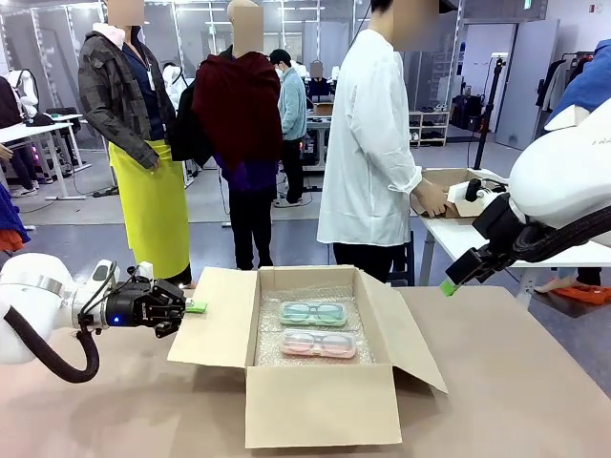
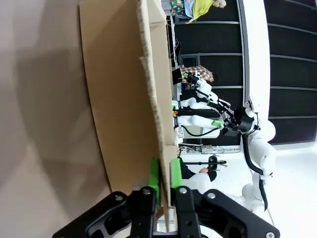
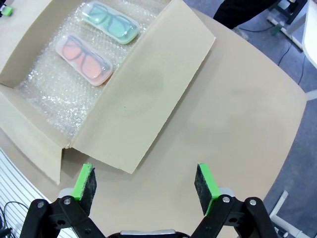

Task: Pack the glasses set securely to prepare it for shipping.
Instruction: Position the Package Box on the left side of the table.

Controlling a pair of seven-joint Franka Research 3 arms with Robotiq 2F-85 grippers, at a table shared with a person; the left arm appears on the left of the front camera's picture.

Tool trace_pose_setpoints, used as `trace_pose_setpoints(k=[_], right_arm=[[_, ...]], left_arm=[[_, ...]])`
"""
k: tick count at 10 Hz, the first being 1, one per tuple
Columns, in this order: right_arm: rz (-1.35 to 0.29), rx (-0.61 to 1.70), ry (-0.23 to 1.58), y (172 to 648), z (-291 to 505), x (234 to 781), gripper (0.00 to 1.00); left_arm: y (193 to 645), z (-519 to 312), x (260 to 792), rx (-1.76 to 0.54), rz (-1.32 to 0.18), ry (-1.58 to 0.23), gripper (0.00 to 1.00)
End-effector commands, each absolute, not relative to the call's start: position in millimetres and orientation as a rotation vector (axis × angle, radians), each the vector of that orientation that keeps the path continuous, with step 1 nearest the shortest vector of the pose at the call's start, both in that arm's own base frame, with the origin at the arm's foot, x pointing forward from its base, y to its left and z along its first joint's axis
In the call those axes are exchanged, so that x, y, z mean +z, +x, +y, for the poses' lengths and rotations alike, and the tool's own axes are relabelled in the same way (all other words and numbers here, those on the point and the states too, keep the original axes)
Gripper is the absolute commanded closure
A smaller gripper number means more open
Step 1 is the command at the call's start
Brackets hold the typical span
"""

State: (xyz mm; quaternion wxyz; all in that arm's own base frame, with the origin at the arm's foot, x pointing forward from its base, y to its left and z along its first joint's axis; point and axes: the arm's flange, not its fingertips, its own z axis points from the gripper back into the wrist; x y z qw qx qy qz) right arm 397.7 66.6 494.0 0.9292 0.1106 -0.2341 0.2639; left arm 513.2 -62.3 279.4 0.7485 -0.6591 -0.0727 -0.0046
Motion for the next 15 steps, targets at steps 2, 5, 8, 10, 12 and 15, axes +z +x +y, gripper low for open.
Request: trace_pose_setpoints(k=[2, 5, 8, 10, 12, 15], right_arm=[[-0.475, 0.539, 0.227, 399, 68, 496, 0.0], [-0.475, 0.539, 0.227, 399, 68, 496, 0.0], [-0.475, 0.539, 0.227, 399, 68, 496, 0.0], [-0.475, 0.539, 0.227, 399, 68, 496, 0.0], [-0.475, 0.539, 0.227, 399, 68, 496, 0.0], [-0.475, 0.539, 0.227, 399, 68, 496, 0.0]], left_arm=[[503, -70, 276, -0.013, -0.165, -1.459, 1.0], [509, -67, 276, -0.013, -0.148, -1.44, 1.0], [509, -67, 276, -0.013, -0.148, -1.44, 1.0], [508, -41, 281, -0.048, -0.165, -1.387, 0.98], [498, 36, 295, -0.049, -0.197, -1.389, 0.98], [467, 155, 297, -0.064, -0.149, -1.49, 0.98]])
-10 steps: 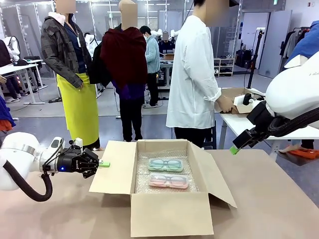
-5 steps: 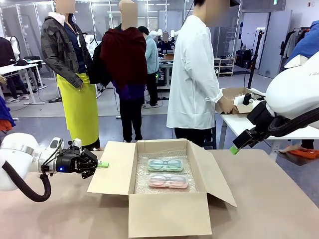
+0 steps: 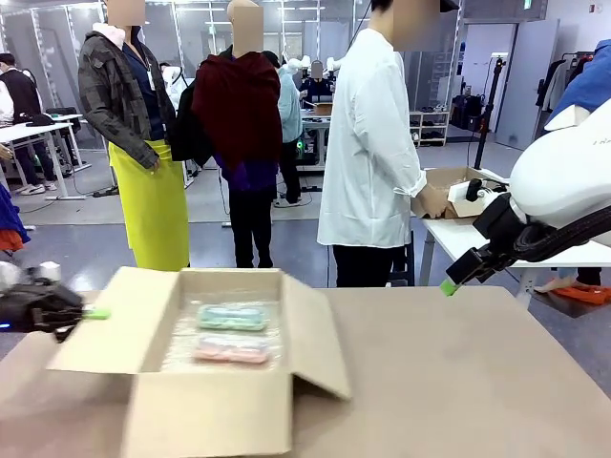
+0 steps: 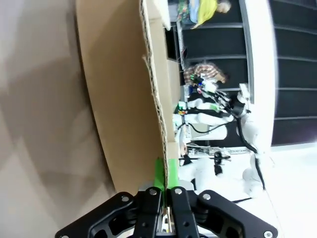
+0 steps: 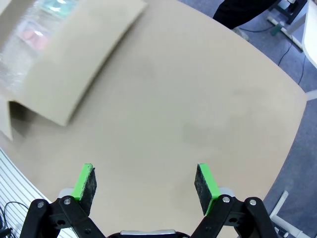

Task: Pack the glasses set securely to prepare it for shipping.
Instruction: Position the Package Box on the left side of the table.

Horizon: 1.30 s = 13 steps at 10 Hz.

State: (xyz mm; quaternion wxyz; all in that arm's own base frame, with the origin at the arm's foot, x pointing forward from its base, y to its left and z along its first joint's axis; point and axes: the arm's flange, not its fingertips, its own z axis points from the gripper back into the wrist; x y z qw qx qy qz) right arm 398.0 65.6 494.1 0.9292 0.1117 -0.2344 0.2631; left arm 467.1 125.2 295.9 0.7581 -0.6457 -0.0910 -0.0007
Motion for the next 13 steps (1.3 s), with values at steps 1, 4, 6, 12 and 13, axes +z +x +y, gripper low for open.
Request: trace_pose_setpoints(k=[1, 4, 6, 12, 13], right_arm=[[-0.475, 0.539, 0.227, 399, 68, 496, 0.0], [-0.475, 0.539, 0.227, 399, 68, 496, 0.0], [-0.475, 0.539, 0.227, 399, 68, 496, 0.0], [-0.475, 0.539, 0.227, 399, 68, 496, 0.0], [-0.475, 0.539, 0.227, 399, 68, 496, 0.0]], left_arm=[[462, 195, 292, -0.043, -0.161, -1.471, 0.98], [460, 281, 290, -0.031, -0.189, -1.499, 0.98], [474, 317, 284, -0.009, -0.196, -1.427, 0.98], [479, 324, 279, -0.002, -0.201, -1.396, 0.98], [479, 324, 279, -0.002, -0.201, -1.396, 0.98]])
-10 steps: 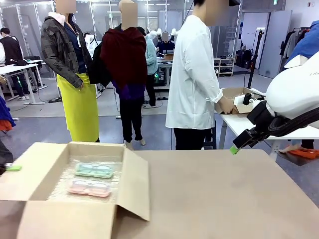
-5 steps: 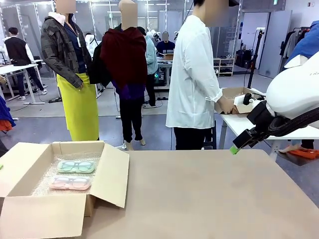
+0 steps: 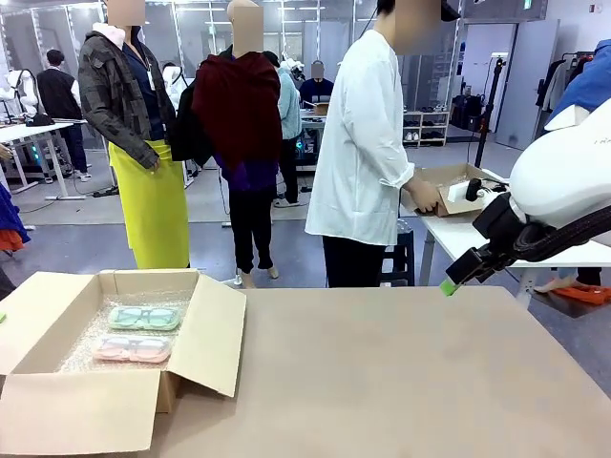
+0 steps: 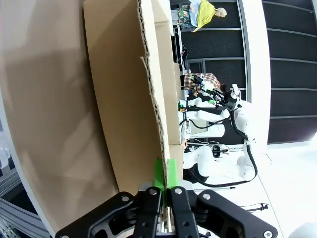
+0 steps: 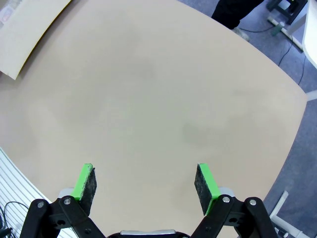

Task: Pack the glasses set securely to prepare it for shipping.
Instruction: Position the Package Box on the left side of the table.

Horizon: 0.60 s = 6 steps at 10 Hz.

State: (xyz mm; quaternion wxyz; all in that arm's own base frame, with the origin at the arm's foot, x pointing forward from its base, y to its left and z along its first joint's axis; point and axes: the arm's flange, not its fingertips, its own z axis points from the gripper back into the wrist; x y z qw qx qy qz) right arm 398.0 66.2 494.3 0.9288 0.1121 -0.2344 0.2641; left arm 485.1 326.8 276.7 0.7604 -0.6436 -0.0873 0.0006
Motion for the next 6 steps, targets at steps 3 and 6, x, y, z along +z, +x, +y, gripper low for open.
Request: trace_pose_setpoints(k=[3, 6], right_arm=[[-0.475, 0.539, 0.227, 399.0, 67.5, 495.9, 0.0], [-0.475, 0.539, 0.227, 399.0, 67.5, 495.9, 0.0]], left_arm=[[482.5, 326.8, 276.4, 0.03, -0.22, -1.409, 0.67], [475.9, 322.0, 278.4, 0.046, -0.261, -1.391, 0.05]])
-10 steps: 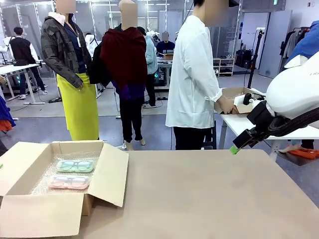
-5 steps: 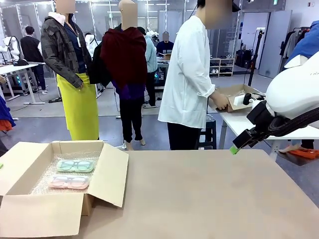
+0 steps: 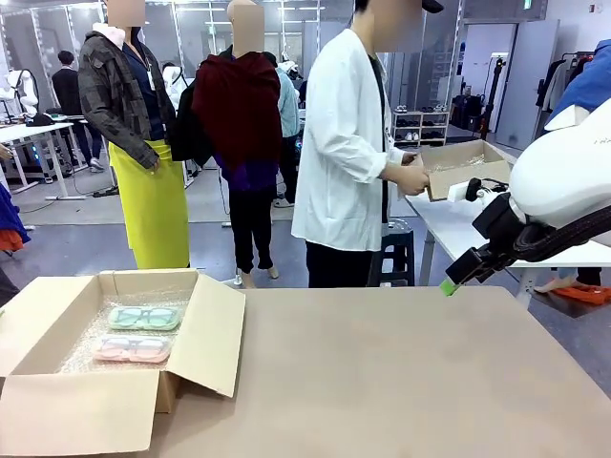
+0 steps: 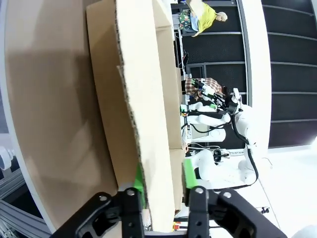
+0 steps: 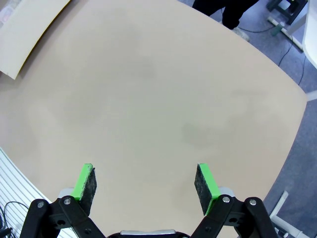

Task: Pack the glasses set securely to prepare it for shipping.
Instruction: Position the Package Box on the left side of the table.

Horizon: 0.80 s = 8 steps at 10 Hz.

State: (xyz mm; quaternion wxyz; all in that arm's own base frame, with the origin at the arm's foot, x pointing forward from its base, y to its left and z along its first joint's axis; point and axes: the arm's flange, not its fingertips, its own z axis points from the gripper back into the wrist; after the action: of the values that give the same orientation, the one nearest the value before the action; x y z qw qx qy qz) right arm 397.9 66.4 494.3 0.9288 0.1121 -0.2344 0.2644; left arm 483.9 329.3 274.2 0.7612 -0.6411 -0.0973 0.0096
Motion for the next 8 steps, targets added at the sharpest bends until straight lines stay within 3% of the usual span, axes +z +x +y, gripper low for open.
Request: trace_pose_setpoints(k=[1, 3, 4, 5, 8], right_arm=[[-0.475, 0.539, 0.227, 399, 68, 496, 0.0], [-0.475, 0.539, 0.227, 399, 68, 496, 0.0], [-0.475, 0.539, 0.227, 399, 68, 496, 0.0], [-0.475, 0.539, 0.227, 399, 68, 496, 0.0], [-0.475, 0.539, 0.227, 399, 68, 496, 0.0]], left_arm=[[475, 322, 278, 0.065, -0.278, -1.39, 0.0], [472, 319, 280, 0.059, -0.286, -1.386, 0.0], [471, 319, 281, 0.061, -0.293, -1.375, 0.12], [471, 321, 284, 0.064, -0.304, -1.366, 0.03], [476, 330, 299, 0.025, -0.346, -1.32, 0.0]])
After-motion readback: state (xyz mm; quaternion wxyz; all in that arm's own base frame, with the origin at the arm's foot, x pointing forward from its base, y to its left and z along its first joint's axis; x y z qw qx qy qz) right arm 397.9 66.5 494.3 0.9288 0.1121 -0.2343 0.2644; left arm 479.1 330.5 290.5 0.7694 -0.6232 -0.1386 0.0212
